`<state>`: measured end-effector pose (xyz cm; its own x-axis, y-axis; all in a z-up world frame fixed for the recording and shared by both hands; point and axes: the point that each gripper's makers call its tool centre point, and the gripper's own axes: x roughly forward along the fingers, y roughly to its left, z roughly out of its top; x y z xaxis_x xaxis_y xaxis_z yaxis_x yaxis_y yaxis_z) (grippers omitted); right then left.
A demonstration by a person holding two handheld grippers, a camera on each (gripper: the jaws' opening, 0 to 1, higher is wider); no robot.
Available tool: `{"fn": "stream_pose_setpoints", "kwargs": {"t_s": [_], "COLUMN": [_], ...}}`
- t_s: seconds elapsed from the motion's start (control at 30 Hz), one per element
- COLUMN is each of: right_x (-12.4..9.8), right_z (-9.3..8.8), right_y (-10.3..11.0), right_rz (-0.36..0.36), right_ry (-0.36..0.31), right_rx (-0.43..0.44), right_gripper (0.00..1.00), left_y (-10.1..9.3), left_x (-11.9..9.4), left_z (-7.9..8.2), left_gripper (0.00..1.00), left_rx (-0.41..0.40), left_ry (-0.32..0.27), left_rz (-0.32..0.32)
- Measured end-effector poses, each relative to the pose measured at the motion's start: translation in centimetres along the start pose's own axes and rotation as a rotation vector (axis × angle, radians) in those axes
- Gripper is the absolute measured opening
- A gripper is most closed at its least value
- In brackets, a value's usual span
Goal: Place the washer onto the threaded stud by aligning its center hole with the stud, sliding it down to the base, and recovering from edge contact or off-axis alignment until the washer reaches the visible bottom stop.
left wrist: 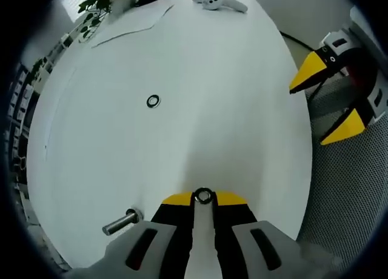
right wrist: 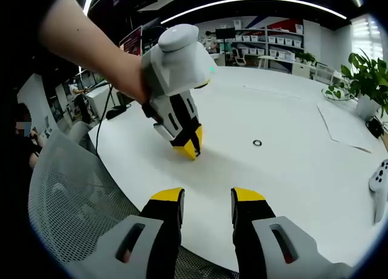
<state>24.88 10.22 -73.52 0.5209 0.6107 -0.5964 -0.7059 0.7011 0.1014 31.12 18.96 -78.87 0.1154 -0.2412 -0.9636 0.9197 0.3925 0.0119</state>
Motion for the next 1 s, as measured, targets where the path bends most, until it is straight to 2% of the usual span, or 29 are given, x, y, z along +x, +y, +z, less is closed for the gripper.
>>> {"fn": "stream_pose_setpoints", "kwargs": {"t_s": [0.23,0.63,0.77,0.93,1.0], "right_x": [0.0,0.1,0.1,0.1,0.0], "right_z": [0.0,-0.1,-0.1,-0.1,-0.1], "right_y": [0.0,0.0,0.1,0.0,0.0], "right_rz": [0.001,0.003,0.003,0.003,0.003], "right_ry": [0.002,0.003,0.005,0.004,0.003], "right_rx": [-0.001,-0.002,-0.002,-0.001,-0.001], "right_gripper": [0.34,0.34,0.34,0.34,0.34], "left_y": [0.9,3.2,3.5,4.3,4.9], "left_x": [-1.0,-3.4,-3.9,-5.5,-5.8], "left_z": [0.0,-0.1,0.0,0.5,0.3], "left_gripper": [0.09,0.09,0.09,0.09,0.09], "left_rx": [-0.016,-0.098,-0.079,-0.086,-0.077], "left_ry": [-0.022,-0.088,-0.105,-0.145,-0.142], "left_rz": [0.013,0.050,0.067,0.095,0.107]}}
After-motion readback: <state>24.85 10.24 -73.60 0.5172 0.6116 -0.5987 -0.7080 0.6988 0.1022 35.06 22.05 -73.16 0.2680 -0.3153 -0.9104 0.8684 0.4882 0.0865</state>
